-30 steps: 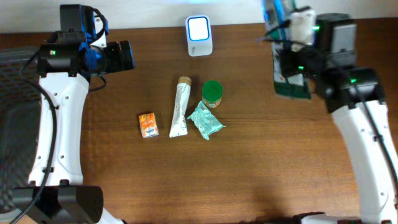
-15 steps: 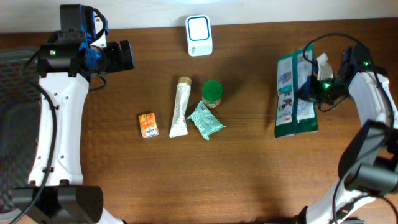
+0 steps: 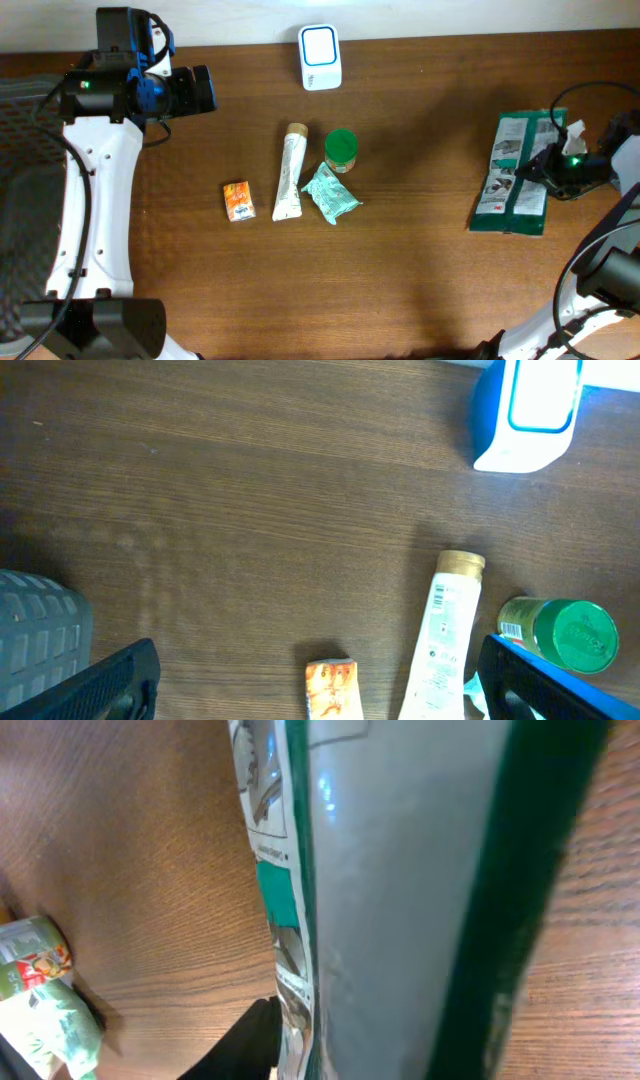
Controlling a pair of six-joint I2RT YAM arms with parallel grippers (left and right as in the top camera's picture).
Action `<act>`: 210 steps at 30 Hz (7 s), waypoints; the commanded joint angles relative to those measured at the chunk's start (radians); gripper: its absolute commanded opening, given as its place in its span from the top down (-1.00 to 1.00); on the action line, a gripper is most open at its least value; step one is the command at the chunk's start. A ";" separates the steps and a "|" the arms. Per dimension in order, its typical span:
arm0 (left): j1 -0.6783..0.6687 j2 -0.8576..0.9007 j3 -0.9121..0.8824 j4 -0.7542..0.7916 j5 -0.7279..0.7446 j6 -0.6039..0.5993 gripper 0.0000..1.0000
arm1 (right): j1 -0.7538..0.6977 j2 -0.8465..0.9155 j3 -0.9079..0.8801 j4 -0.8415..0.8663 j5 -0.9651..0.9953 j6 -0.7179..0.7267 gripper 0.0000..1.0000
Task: Scan the item barcode
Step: 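Carry the packet right and lay it on the table's right side, then grasp the green-lidded jar with the right gripper, then raise the jar and hold it in front of the scanner, then carry the jar right and set it beside the green packet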
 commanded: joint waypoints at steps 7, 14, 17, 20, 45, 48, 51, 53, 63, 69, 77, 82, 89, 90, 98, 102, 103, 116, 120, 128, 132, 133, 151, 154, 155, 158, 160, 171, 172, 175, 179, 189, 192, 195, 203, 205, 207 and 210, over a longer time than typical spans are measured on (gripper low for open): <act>0.001 0.000 0.002 0.002 -0.003 0.006 -0.98 | 0.006 -0.018 0.106 -0.133 0.002 0.004 -0.67; 0.001 0.000 0.002 0.002 -0.003 0.006 -0.99 | 0.064 -0.064 0.272 -0.307 0.003 -0.005 -0.81; 0.001 0.000 0.002 0.002 -0.003 0.006 -0.98 | 0.129 -0.070 0.327 -0.370 0.007 -0.008 -0.81; 0.001 0.000 0.002 0.002 -0.003 0.006 -0.98 | 0.217 -0.070 0.352 -0.397 0.061 -0.003 -0.81; 0.001 0.000 0.002 0.002 -0.003 0.006 -0.99 | 0.919 -0.041 0.231 0.177 0.303 0.153 -0.97; 0.001 0.000 0.002 0.002 -0.003 0.006 -0.98 | 0.990 -0.023 0.266 0.201 0.402 0.147 -0.97; 0.001 0.000 0.002 0.002 -0.003 0.006 -0.98 | 1.018 0.008 0.339 0.158 0.478 0.122 -0.97; 0.001 0.000 0.002 0.002 -0.003 0.006 -0.98 | 1.020 0.035 0.383 0.114 0.523 0.090 -0.97; 0.001 0.000 0.002 0.002 -0.003 0.006 -0.98 | 1.019 0.116 0.413 0.095 0.498 0.019 -0.96; 0.001 0.000 0.002 0.002 -0.003 0.006 -0.98 | 1.019 0.163 0.412 0.102 0.462 0.021 -0.92; 0.001 0.000 0.002 0.002 -0.003 0.006 -0.98 | 1.018 0.196 0.412 0.102 0.445 0.107 -0.75; 0.001 0.000 0.002 0.002 -0.003 0.006 -0.98 | 1.018 0.196 0.412 0.083 0.471 0.137 -0.57; 0.001 0.000 0.002 0.002 -0.003 0.006 -0.98 | 1.018 0.196 0.412 0.058 0.474 0.134 -0.25; 0.001 0.000 0.002 0.002 -0.003 0.006 -0.98 | 1.018 0.196 0.415 0.058 0.474 0.133 -0.24; 0.001 0.000 0.002 0.002 -0.003 0.006 -0.98 | 1.018 0.129 0.422 0.043 0.474 0.133 -0.04; 0.001 0.000 0.002 0.002 -0.003 0.006 -0.98 | 1.017 0.069 0.422 0.024 0.473 0.133 -0.03; 0.001 0.000 0.002 0.002 -0.003 0.006 -0.98 | 1.017 0.053 0.422 0.020 0.473 0.133 -0.02; 0.001 0.000 0.002 0.002 -0.003 0.006 -0.98 | 0.836 -0.122 0.421 -0.058 -0.413 -0.239 -0.05; 0.001 0.000 0.002 0.002 -0.003 0.006 -0.98 | 0.791 -0.122 0.421 -0.066 -0.533 -0.272 -0.04; 0.001 0.000 0.002 0.002 -0.003 0.006 -0.98 | 0.840 -0.116 0.418 -0.007 -0.229 -0.270 -0.03; 0.001 0.000 0.002 0.002 -0.003 0.006 -0.98 | 0.910 -0.098 0.415 0.097 0.128 -0.270 -0.04; 0.001 0.000 0.002 0.002 -0.003 0.006 -0.98 | 0.930 -0.082 0.415 0.143 0.222 -0.271 -0.04; 0.001 0.000 0.002 0.002 -0.003 0.006 -0.98 | 0.957 0.198 0.415 1.036 0.509 -0.906 -0.03; 0.001 0.000 0.002 0.002 -0.003 0.006 -0.98 | 0.954 0.252 0.415 1.148 0.510 -0.965 0.02; 0.001 0.000 0.002 0.002 -0.003 0.006 -0.98 | 0.952 0.272 0.415 1.186 0.511 -0.995 0.03; 0.001 0.000 0.002 0.002 -0.003 0.006 -0.98 | 0.952 0.311 0.415 1.258 0.520 -1.086 0.05; 0.001 0.000 0.002 0.002 -0.003 0.006 -0.98 | 0.952 0.321 0.415 1.276 0.520 -1.124 0.06; 0.001 0.000 0.002 0.002 -0.003 0.006 -0.98 | 0.954 0.325 0.415 1.305 0.519 -1.131 0.06; 0.001 0.000 0.002 0.002 -0.003 0.006 -0.98 | 0.956 0.325 0.415 1.305 0.519 -1.131 0.06; 0.001 0.000 0.002 0.002 -0.003 0.006 -0.98 | 0.956 0.323 0.416 1.305 0.519 -1.043 0.06; 0.001 0.000 0.002 0.002 -0.003 0.006 -0.98 | 0.961 0.309 0.416 1.305 0.519 -0.940 0.06; 0.001 0.000 0.002 0.002 -0.003 0.006 -0.99 | 0.967 0.095 0.415 1.018 0.403 -0.663 -0.02; 0.001 0.000 0.002 0.002 -0.003 0.006 -0.98 | 0.967 0.000 0.416 0.855 0.335 -0.592 -0.03; 0.001 0.000 0.002 0.002 -0.003 0.006 -0.98 | 0.966 -0.085 0.415 0.661 0.262 -0.526 0.02; 0.001 0.000 0.002 0.002 -0.003 0.006 -0.98 | 0.926 -0.111 0.414 0.180 0.260 -0.524 0.03; 0.001 0.000 0.002 0.002 -0.003 0.006 -0.98 | 0.894 -0.097 0.412 0.119 0.264 -0.524 -0.05; 0.001 0.000 0.002 0.002 -0.003 0.006 -0.98 | 0.853 -0.082 0.412 0.071 0.264 -0.523 -0.01; 0.001 0.000 0.002 0.002 -0.003 0.006 -0.98 | 0.776 -0.042 0.412 0.010 0.263 -0.514 -0.03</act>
